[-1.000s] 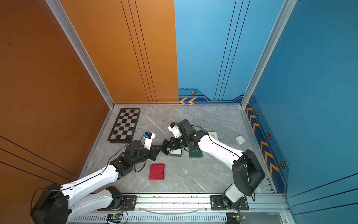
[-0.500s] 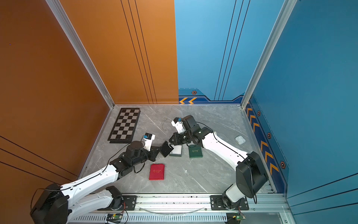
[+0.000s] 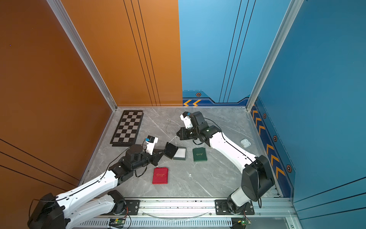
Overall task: Take the necklace out of the lift-off lid jewelry box
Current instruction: Pick up the necklace from the inner lining.
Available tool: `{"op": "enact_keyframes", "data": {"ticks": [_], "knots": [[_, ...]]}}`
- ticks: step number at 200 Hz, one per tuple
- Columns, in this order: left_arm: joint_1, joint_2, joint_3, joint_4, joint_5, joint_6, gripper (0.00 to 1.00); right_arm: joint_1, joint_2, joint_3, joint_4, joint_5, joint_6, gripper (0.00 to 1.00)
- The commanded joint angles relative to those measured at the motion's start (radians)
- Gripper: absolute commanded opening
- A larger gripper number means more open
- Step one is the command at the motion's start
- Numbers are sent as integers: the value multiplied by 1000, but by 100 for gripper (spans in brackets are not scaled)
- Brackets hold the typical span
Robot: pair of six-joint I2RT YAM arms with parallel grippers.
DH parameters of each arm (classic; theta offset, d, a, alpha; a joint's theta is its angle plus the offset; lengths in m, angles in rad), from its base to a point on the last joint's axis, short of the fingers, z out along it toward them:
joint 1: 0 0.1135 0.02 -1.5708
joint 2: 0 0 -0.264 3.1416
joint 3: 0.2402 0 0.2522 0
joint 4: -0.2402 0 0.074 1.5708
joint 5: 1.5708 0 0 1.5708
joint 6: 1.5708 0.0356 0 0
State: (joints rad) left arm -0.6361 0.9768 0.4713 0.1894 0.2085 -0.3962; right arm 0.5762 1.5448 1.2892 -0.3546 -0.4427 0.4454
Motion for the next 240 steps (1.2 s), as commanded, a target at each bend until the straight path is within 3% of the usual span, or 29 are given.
{"op": "enact_keyframes", "data": {"ticks": [1,77,240], "knots": [[-13,-24,-9,-15,44,27,0,-13,21,44,25,63,-11,6],[-30,-76,-33,-15,14,30,0,-39,69,82,26,112,-21,5],[-68,-142,-41,-12,125,53,0,-82,192,215,36,151,-28,5]]}}
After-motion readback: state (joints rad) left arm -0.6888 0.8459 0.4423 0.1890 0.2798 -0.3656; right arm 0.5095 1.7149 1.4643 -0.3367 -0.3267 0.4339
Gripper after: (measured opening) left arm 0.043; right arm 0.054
